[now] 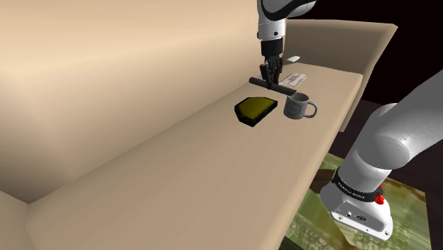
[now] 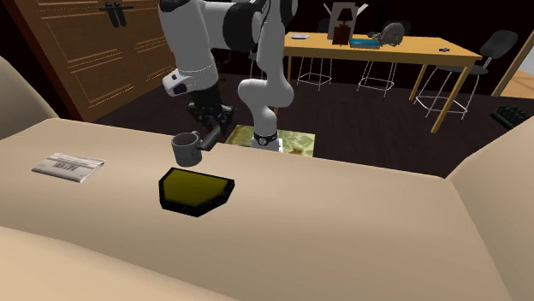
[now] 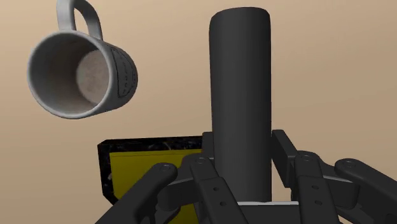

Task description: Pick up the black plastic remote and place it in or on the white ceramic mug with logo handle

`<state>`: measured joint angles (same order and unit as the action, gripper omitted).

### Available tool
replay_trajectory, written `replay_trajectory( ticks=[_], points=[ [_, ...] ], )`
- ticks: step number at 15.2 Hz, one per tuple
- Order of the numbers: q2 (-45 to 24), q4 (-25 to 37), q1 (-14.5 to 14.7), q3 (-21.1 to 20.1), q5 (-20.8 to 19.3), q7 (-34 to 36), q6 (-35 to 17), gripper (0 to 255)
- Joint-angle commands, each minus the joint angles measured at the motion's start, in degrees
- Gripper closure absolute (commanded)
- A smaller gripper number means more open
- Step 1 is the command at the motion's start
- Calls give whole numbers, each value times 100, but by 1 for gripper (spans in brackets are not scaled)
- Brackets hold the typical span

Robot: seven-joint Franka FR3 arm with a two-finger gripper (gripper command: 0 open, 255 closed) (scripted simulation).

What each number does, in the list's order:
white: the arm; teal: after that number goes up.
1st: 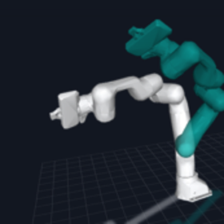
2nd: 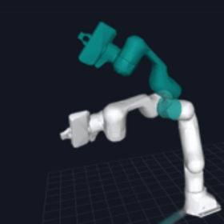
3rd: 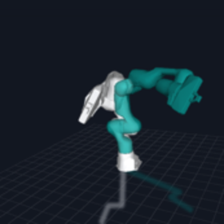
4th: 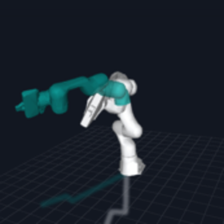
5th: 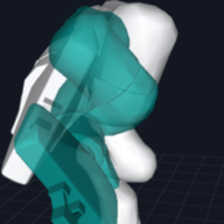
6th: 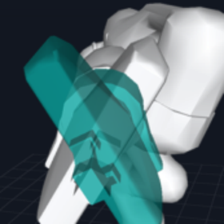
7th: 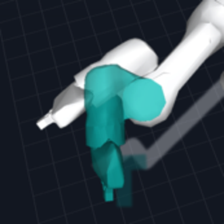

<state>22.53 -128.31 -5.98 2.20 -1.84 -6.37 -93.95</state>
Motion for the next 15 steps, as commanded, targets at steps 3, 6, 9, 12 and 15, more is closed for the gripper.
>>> replay_trajectory(
  ticks=[3, 6, 9, 12, 15],
  points=[
    [286, -265, -245, 373, -285, -522, 0, 255],
    [435, -393, -434, 663, -516, -910, -8, 255],
    [528, -463, -627, 963, -754, -1307, -29, 255],
    [560, -477, -814, 1274, -991, -1710, -65, 255],
    [532, -516, -966, 1544, -1183, -2038, -186, 255]
  ],
)
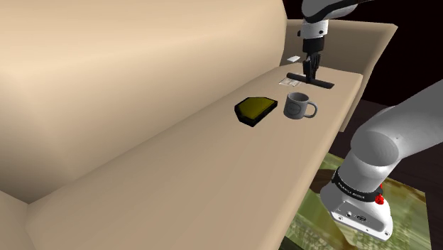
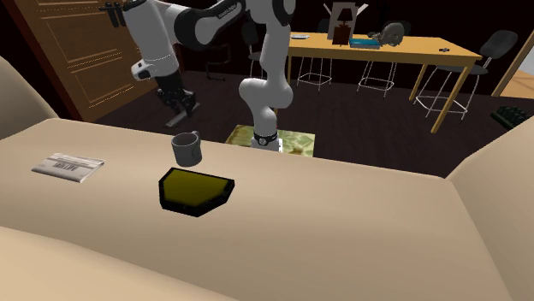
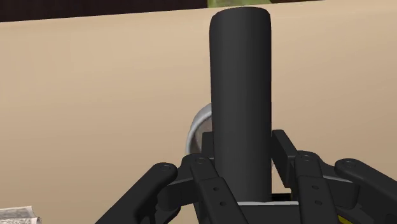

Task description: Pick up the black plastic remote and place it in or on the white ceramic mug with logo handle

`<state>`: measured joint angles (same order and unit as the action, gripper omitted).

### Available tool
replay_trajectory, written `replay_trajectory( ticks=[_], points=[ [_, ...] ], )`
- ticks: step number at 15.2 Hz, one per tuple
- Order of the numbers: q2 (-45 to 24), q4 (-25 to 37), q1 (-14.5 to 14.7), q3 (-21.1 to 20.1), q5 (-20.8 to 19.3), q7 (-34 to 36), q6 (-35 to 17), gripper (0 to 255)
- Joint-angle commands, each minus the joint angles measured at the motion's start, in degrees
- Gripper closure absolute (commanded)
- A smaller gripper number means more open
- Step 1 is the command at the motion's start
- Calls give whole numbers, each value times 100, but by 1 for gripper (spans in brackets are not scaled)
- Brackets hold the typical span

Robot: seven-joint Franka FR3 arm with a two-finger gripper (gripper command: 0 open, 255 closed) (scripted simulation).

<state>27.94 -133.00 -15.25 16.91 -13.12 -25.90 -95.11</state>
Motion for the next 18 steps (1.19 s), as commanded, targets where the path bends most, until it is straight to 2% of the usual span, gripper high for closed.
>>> replay_trajectory(
  ticks=[1, 10, 17, 18],
  points=[
    [-18, -116, -42, 83, -61, -77, -148, 255],
    [-163, -679, -59, 185, -121, -23, -854, 255],
    [-163, -679, -59, 185, -121, -23, -854, 255],
    [-163, -679, -59, 185, -121, -23, -854, 0]
  ],
)
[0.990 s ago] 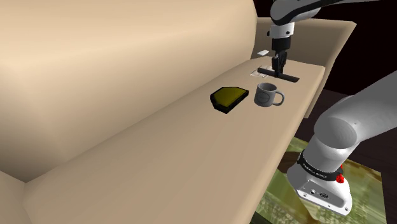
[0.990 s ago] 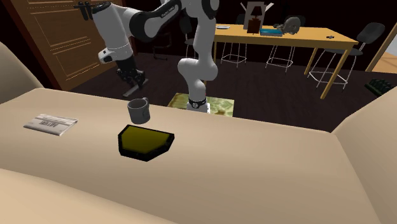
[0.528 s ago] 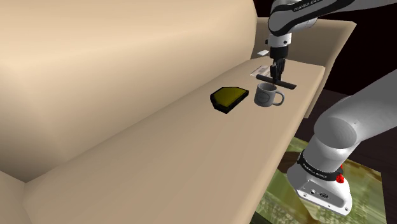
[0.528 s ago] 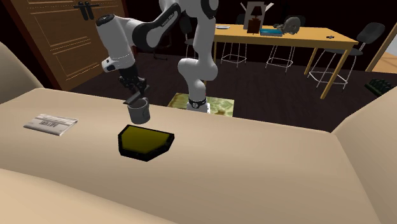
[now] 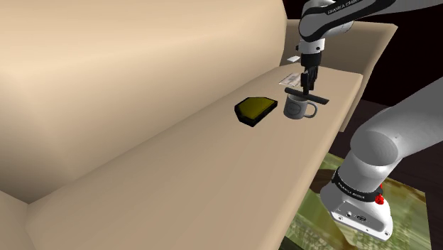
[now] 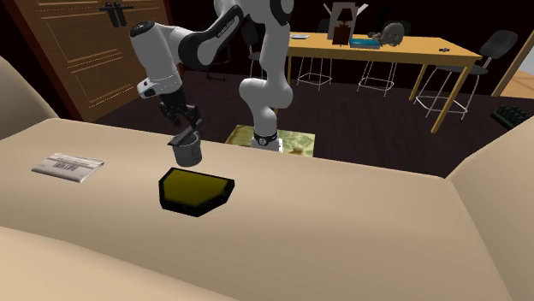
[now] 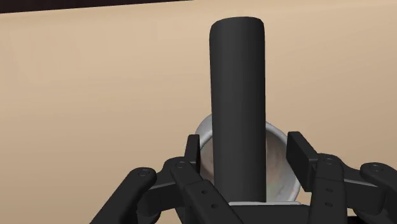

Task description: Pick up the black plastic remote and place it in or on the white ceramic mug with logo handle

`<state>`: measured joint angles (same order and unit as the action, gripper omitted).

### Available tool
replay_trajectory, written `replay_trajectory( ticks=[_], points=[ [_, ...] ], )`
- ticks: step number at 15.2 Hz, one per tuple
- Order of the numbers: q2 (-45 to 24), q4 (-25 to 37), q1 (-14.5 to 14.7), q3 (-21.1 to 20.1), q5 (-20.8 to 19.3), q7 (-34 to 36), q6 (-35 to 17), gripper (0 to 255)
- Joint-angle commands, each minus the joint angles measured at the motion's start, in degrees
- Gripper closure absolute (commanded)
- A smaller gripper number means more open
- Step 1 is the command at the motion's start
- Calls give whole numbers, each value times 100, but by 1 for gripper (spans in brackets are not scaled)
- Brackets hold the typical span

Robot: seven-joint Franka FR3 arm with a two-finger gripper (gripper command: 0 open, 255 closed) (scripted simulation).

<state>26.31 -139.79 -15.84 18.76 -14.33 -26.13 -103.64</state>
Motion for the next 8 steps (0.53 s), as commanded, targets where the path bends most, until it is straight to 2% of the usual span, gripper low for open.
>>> replay_trajectory(
  ticks=[1, 5, 8],
  points=[
    [0, 0, 0, 0, 0, 0, 0, 0],
    [0, 0, 0, 0, 0, 0, -1, 0],
    [-5, 569, 54, -94, 94, -25, 567, 0]
  ],
)
